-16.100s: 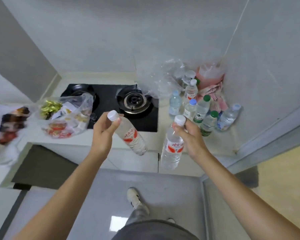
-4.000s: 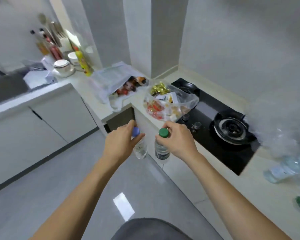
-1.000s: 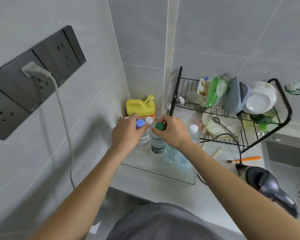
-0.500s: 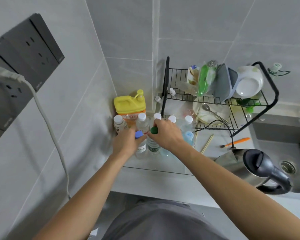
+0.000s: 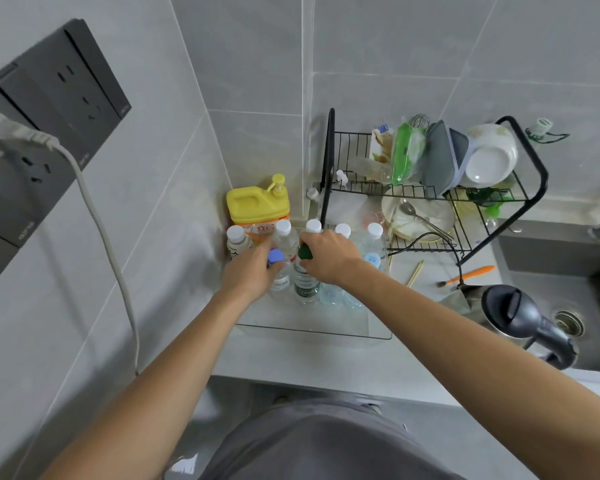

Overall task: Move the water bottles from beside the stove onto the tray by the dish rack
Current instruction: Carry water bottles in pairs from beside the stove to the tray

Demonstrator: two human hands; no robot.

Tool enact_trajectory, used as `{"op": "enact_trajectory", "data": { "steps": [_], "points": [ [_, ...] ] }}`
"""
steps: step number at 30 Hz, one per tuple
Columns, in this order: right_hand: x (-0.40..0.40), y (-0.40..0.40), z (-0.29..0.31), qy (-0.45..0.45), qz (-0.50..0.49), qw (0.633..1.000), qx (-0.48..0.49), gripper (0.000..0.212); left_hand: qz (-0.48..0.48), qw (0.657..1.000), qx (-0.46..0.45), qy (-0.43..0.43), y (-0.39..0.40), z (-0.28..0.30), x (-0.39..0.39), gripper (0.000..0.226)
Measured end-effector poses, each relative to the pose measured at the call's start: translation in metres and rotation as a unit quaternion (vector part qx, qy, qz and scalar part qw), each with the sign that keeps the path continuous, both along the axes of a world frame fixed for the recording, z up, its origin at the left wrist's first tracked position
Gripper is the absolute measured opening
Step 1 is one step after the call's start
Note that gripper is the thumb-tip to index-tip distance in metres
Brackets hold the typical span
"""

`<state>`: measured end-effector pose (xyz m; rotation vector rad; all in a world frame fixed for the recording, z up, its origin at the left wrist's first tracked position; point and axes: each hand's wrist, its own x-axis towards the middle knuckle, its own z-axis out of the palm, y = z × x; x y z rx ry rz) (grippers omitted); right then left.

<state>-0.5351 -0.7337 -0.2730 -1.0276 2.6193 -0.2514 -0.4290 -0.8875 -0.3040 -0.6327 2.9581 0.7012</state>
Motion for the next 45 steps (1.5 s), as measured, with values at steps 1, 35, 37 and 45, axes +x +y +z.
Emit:
{"op": "enact_trajectory", "data": {
  "steps": [1, 35, 37, 45],
  "points": [
    [-0.002, 0.001, 0.002, 0.004, 0.008, 1.000, 0.002, 0.026, -0.014, 1.000, -0.005, -0.003, -0.003, 0.001, -0.001, 0.026],
    [-0.017, -0.004, 0.003, 0.078, 0.068, 0.994, 0.038, 0.034, -0.062, 0.998, 0.014, -0.023, -0.017, 0.001, -0.026, 0.018],
    [-0.017, -0.004, 0.002, 0.083, 0.072, 0.993, 0.038, 0.034, -0.061, 0.998, 0.004, -0.021, -0.018, 0.001, -0.026, 0.021],
    [-0.020, -0.004, -0.003, 0.087, 0.075, 0.993, 0.030, 0.032, -0.066, 0.997, -0.006, -0.029, -0.017, 0.003, -0.027, 0.023]
  ]
}}
